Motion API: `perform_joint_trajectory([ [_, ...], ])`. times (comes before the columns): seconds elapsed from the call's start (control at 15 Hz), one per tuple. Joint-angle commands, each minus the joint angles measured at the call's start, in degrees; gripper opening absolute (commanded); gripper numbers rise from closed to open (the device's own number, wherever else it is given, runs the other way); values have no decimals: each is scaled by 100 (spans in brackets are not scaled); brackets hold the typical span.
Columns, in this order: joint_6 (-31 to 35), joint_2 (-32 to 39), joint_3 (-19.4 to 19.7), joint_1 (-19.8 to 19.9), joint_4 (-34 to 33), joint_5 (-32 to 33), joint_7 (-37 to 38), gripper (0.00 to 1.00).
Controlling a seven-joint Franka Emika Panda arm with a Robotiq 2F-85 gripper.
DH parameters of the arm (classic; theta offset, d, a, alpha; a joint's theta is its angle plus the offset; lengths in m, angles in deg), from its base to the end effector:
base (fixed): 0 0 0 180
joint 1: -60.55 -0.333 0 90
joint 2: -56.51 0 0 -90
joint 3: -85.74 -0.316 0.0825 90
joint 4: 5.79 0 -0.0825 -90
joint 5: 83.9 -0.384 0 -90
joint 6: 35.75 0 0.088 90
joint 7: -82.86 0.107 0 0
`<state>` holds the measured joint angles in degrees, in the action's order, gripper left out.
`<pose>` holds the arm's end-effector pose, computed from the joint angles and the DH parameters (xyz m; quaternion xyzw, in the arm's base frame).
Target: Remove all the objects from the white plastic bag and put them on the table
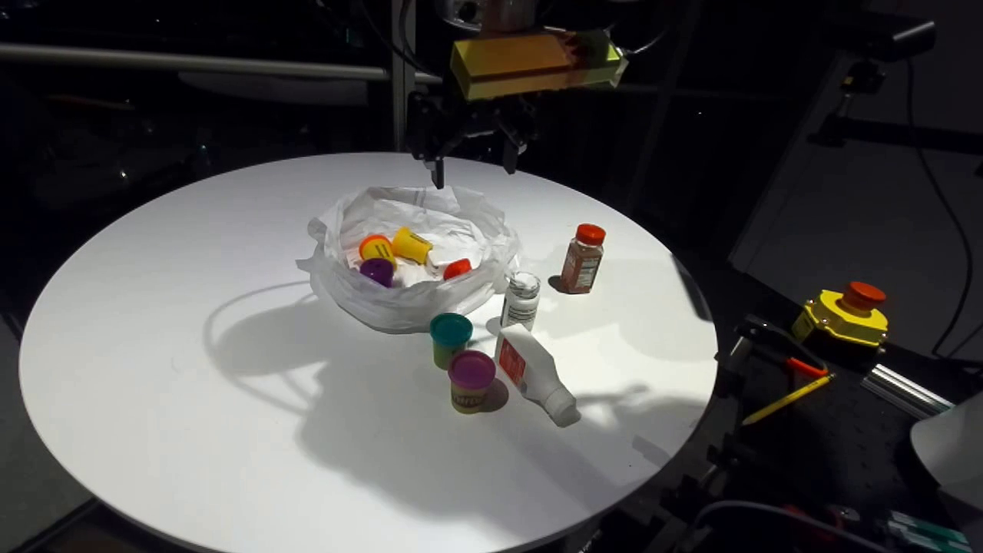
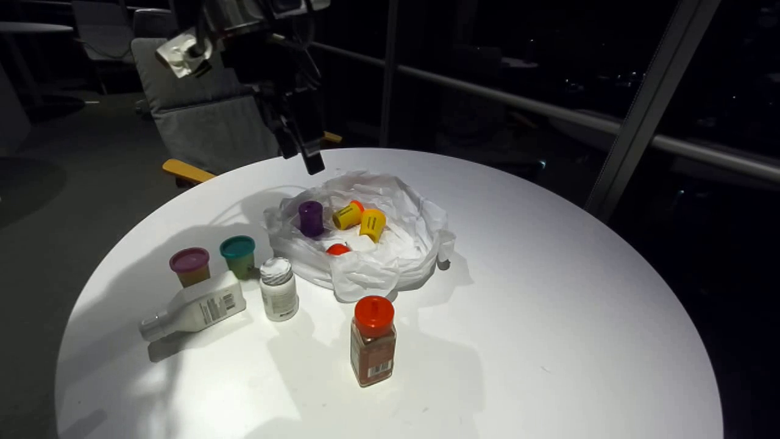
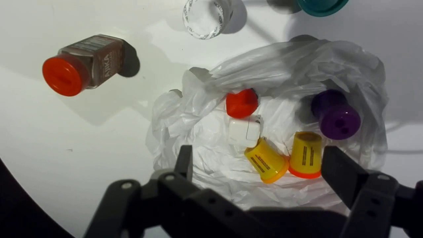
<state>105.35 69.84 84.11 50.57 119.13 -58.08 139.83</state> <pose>0.5519 0.1138 0.2874 0.9651 -0.2192 0.1001 0.1029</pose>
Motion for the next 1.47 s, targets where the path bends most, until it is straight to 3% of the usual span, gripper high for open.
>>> perform_joint_trajectory([
  [0.0,-483,656,-38,205,-853,-687,-1318,100],
  [0.47,-1770,1151,-79,127,-2017,-1090,-3643,100],
  [0.53,-1320,1092,90,58,-1572,-914,-3188,100],
  [1.13,-1623,1118,29,38,-1860,-1003,-3532,100],
  [1.4,-1290,1594,141,-53,-2105,-542,-3758,100],
])
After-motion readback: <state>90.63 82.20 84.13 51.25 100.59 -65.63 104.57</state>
